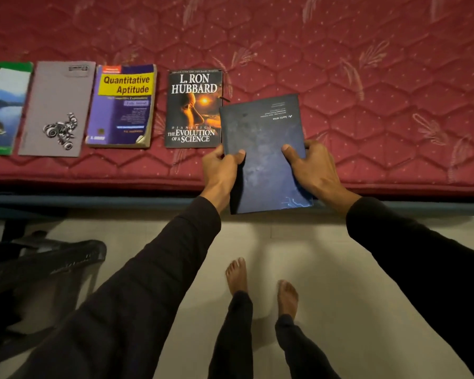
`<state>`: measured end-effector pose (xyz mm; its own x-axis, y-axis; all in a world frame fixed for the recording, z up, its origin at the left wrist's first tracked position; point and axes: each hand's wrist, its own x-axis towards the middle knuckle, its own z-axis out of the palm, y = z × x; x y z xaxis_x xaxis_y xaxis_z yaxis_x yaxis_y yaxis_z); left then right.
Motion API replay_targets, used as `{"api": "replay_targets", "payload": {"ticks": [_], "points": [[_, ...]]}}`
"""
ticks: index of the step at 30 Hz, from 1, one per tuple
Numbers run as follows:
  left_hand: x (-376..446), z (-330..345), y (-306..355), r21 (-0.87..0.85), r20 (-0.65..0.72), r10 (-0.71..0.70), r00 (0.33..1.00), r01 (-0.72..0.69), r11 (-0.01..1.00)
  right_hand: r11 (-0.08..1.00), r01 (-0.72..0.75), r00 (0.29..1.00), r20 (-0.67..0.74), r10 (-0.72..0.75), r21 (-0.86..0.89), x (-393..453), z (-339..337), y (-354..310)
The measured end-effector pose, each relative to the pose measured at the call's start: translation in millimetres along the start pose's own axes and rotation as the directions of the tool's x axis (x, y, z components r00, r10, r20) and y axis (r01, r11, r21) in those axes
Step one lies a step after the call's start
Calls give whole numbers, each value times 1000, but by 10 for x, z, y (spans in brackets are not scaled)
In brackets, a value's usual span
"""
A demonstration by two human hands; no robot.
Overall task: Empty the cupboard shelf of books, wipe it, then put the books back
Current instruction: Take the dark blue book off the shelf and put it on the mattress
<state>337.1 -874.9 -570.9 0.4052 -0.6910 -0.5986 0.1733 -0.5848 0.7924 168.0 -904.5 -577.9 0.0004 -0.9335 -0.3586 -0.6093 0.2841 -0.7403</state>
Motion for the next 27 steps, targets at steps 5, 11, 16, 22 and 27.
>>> {"api": "replay_targets", "payload": {"ticks": [5, 11, 16, 22, 27], "points": [[545, 183, -32, 45, 52, 45, 998, -47, 998, 996, -71, 997, -31, 73, 62, 484, 159, 154], [1107, 392, 28, 89, 129, 106, 986, -118, 989, 987, -89, 994, -47, 96, 131, 1089, 246, 176], [1569, 532, 46, 146, 127, 164, 978, -182, 972, 988, -80, 993, -74, 90, 133, 1510, 404, 268], [1977, 622, -26, 233, 151, 204, 967, -235, 944, 993, -70, 987, -135, 83, 100, 1837, 578, 329], [2161, 689, -80, 296, 155, 259, 953, -295, 909, 994, -81, 976, -197, 94, 77, 2013, 656, 399]]}}
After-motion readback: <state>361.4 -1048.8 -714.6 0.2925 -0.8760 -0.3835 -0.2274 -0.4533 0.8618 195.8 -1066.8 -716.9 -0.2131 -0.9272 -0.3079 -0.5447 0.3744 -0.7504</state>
